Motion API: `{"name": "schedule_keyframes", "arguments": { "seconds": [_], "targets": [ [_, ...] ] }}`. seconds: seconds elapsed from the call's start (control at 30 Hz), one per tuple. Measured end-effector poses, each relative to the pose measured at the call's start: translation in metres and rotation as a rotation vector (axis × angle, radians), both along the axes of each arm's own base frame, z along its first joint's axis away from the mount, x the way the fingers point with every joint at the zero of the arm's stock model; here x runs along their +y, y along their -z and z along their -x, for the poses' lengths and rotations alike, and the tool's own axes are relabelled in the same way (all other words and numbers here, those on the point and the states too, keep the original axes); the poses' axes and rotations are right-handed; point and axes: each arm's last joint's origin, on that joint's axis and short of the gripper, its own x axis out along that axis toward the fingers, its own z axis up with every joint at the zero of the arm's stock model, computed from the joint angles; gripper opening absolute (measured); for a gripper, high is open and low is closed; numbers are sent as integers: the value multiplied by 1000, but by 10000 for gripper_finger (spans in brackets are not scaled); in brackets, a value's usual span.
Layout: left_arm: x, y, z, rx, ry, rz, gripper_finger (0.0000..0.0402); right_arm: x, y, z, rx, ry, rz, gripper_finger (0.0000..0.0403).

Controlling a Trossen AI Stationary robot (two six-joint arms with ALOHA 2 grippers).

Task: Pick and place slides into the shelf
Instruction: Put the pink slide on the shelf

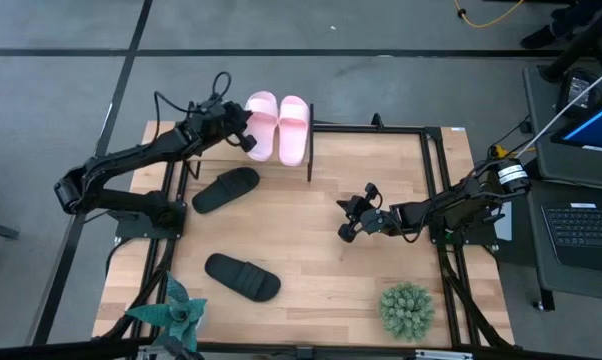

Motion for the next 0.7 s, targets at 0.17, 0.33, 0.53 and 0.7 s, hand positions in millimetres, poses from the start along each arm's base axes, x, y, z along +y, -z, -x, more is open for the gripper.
{"name": "schedule_keyframes", "arguments": {
  "seconds": [0.17, 0.33, 0.53, 0.7],
  "targets": [
    [0, 7, 0, -29, -7, 2, 0, 0, 0, 0, 0, 0, 0, 2],
    [-1, 13, 1, -42, -19, 26, 0, 0, 0, 0, 0, 0, 0, 2],
    [-1, 13, 1, -66, -26, 33, 0, 0, 0, 0, 0, 0, 0, 2],
    [-1, 14, 1, -66, -28, 39, 0, 0, 0, 0, 0, 0, 0, 2]
  ]
}}
